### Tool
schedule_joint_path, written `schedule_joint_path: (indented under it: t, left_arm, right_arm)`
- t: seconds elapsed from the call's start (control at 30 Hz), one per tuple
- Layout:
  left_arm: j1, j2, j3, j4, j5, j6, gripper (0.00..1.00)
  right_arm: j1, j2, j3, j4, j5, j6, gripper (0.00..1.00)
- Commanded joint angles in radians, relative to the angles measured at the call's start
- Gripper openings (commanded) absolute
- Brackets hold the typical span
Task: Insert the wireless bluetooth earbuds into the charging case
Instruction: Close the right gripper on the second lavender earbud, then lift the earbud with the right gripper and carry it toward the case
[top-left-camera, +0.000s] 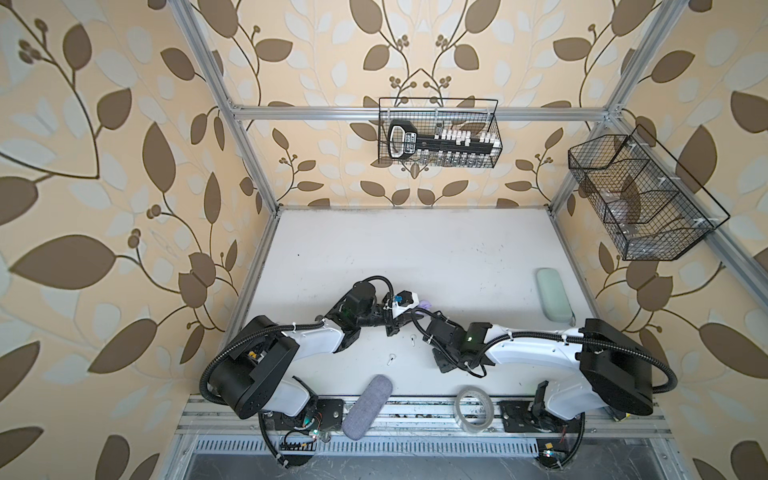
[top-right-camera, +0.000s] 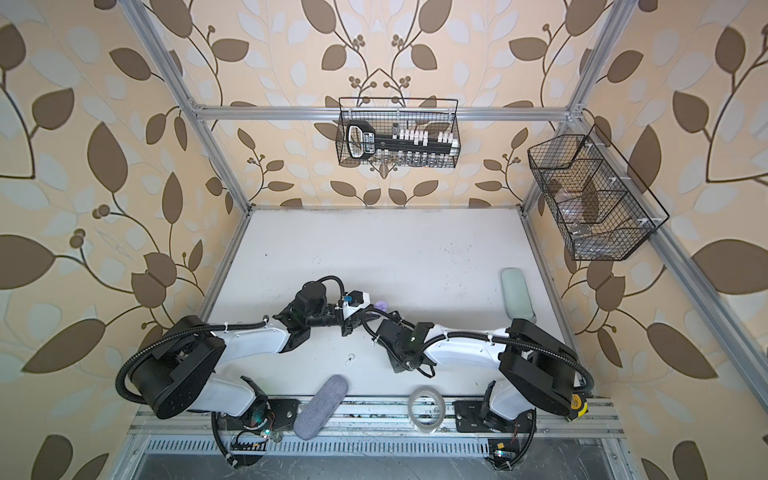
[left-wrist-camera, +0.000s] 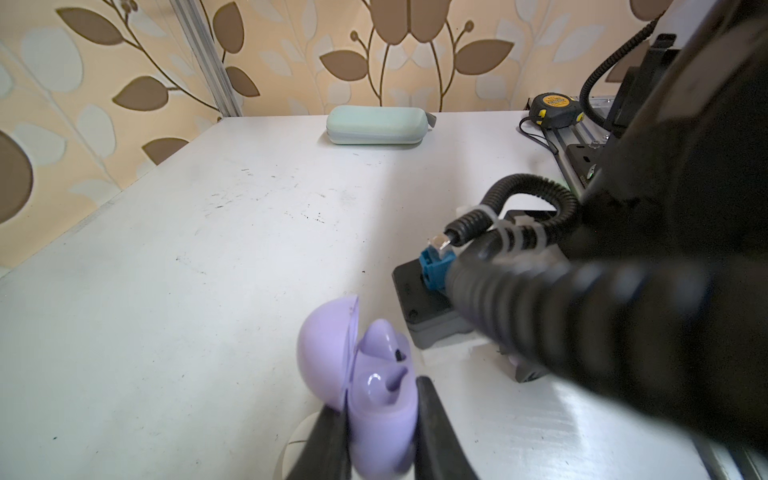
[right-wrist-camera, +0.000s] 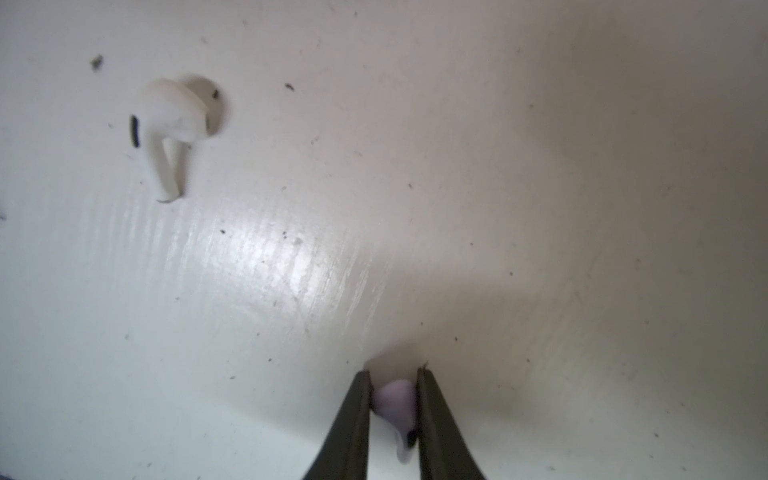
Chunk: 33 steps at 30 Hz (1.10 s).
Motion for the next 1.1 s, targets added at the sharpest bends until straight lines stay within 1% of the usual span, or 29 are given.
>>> schedule_joint_path:
  t: [0.0,0.37,0.67,0.8,1.07]
  left_arm:
    - [-0.009,-0.001,0.035,0.021,-0.003,-0.010,0.00]
    - [-0.008,0.000,0.036,0.021,-0.001,-0.013,0.00]
    - [-0.009,0.001,0.037,0.022,0.003,-0.024,0.00]
    - [-0.009,0.001,0.038,0.033,0.006,-0.041,0.00]
    - [-0.008,-0.006,0.039,0.059,0.009,-0.079,0.00]
  right_arm:
    - [0.000,-0.006,-0.022,-0.068,0.010,-0.006,0.19]
    - [-0.013,-0.030,-0.020,-0.065,0.005,-0.014,0.16]
    - [-0.057,-0.099,-0.015,-0.048,0.002,-0.031,0.15]
    - [-0.077,-0.152,-0.002,-0.038,0.025,-0.035,0.11]
    - [-0.130,-0.293,-0.001,0.002,0.064,-0.025,0.10]
